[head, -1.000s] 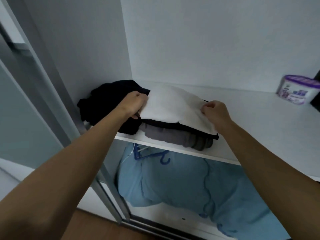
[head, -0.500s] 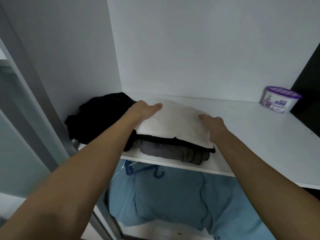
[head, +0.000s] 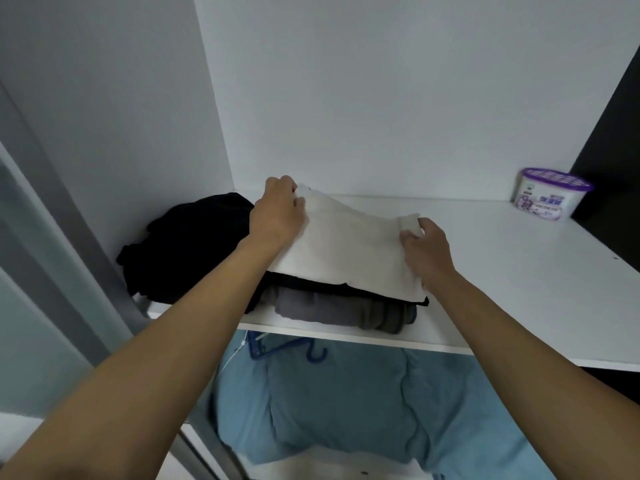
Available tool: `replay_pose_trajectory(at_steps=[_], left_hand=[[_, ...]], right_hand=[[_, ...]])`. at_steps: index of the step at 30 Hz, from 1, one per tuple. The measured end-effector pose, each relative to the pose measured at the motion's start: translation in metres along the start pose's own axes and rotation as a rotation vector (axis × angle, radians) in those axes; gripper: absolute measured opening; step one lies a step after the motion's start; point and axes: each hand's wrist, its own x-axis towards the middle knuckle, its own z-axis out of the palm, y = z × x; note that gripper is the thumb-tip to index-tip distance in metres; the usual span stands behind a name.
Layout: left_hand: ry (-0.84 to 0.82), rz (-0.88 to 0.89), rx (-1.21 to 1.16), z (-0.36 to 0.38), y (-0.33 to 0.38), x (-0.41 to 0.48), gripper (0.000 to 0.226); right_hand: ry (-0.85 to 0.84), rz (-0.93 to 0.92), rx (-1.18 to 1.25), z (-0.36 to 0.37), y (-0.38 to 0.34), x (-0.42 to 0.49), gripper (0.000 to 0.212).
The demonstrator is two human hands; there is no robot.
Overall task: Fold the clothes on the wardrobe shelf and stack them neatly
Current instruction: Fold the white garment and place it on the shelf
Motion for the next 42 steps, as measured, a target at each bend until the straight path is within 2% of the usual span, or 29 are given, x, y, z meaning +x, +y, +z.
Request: replay_pose_trajectory(at_steps=[2, 5, 7, 9, 12, 13, 15, 18, 19, 21, 23, 24, 25, 26, 27, 28, 30, 32, 36, 38, 40, 42], left_hand=[[0.037, 0.009, -0.099, 0.001, 0.002, -0.001, 0.014], [0.082, 0.007, -0.411, -0.001, 0.007, 0.000, 0.012], [-0.005, -0.085, -0.617, 0.000, 0.005, 0.000, 0.020], [-0.197, -0.259, -0.707, 0.000, 0.001, -0.001, 0.047], [-0.439, -0.392, -0.531, -0.001, -0.006, -0.001, 0.102], [-0.465, -0.390, -0.458, 0.000, -0.007, 0.002, 0.110], [-0.476, -0.341, -0.423, 0.004, -0.006, 0.010, 0.095], [-0.407, -0.234, -0.655, 0.008, -0.006, 0.018, 0.037], [-0.382, -0.220, -0.727, 0.008, -0.009, 0.020, 0.027], [-0.359, -0.250, -0.737, 0.006, -0.016, 0.019, 0.031], [-0.267, -0.225, -0.370, 0.009, -0.022, 0.014, 0.064], [-0.136, -0.149, -0.190, 0.014, -0.023, 0.012, 0.074], [0.000, -0.012, -0.090, 0.017, -0.019, 0.009, 0.074], [0.048, 0.149, -0.049, 0.018, -0.014, 0.006, 0.068], [-0.035, 0.274, -0.009, 0.020, -0.009, 0.004, 0.059], [-0.182, 0.341, 0.042, 0.024, -0.007, 0.002, 0.051], [-0.427, 0.309, 0.106, 0.032, -0.014, -0.007, 0.049], [-0.456, 0.244, 0.071, 0.033, -0.028, -0.018, 0.053], [-0.452, 0.293, 0.077, 0.009, -0.052, -0.029, 0.055], [-0.371, 0.303, 0.055, -0.007, -0.067, -0.033, 0.051], [-0.157, 0.306, 0.093, -0.020, -0.085, -0.037, 0.043], [0.064, 0.197, 0.170, -0.029, -0.104, -0.034, 0.042]], right_hand=[[0.041, -0.044, 0.021, 0.002, 0.002, 0.000, 0.028], [0.192, -0.094, 0.182, 0.004, 0.000, 0.001, 0.032], [0.244, -0.065, 0.231, 0.007, 0.000, 0.001, 0.030], [0.243, -0.016, 0.224, 0.013, 0.005, 0.000, 0.028], [0.196, 0.051, 0.190, 0.022, 0.012, -0.003, 0.028], [0.181, 0.062, 0.189, 0.023, 0.013, -0.003, 0.028], [0.173, 0.075, 0.212, 0.022, 0.008, -0.002, 0.028], [0.167, 0.157, 0.383, 0.019, 0.004, 0.002, 0.024], [0.159, 0.187, 0.400, 0.017, 0.002, 0.003, 0.022], [0.118, 0.215, 0.228, 0.015, -0.001, 0.003, 0.022], [0.158, 0.180, -0.044, 0.011, -0.001, 0.000, 0.038], [0.224, 0.103, -0.154, 0.009, -0.003, -0.003, 0.044], [0.299, -0.023, -0.226, 0.010, -0.008, -0.007, 0.046], [0.346, -0.174, -0.265, 0.014, -0.015, -0.009, 0.045], [0.311, -0.290, -0.300, 0.022, -0.023, -0.011, 0.043], [0.200, -0.341, -0.350, 0.031, -0.031, -0.012, 0.040], [-0.107, -0.247, -0.531, 0.055, -0.036, -0.017, 0.042], [-0.277, -0.133, -0.682, 0.063, -0.026, -0.019, 0.052], [-0.261, 0.137, -0.715, 0.038, -0.009, -0.010, 0.072], [-0.186, 0.209, -0.801, 0.028, -0.011, -0.012, 0.071], [-0.048, 0.038, -0.796, 0.037, -0.022, -0.022, 0.056], [-0.025, -0.161, -0.673, 0.061, -0.043, -0.040, 0.047]])
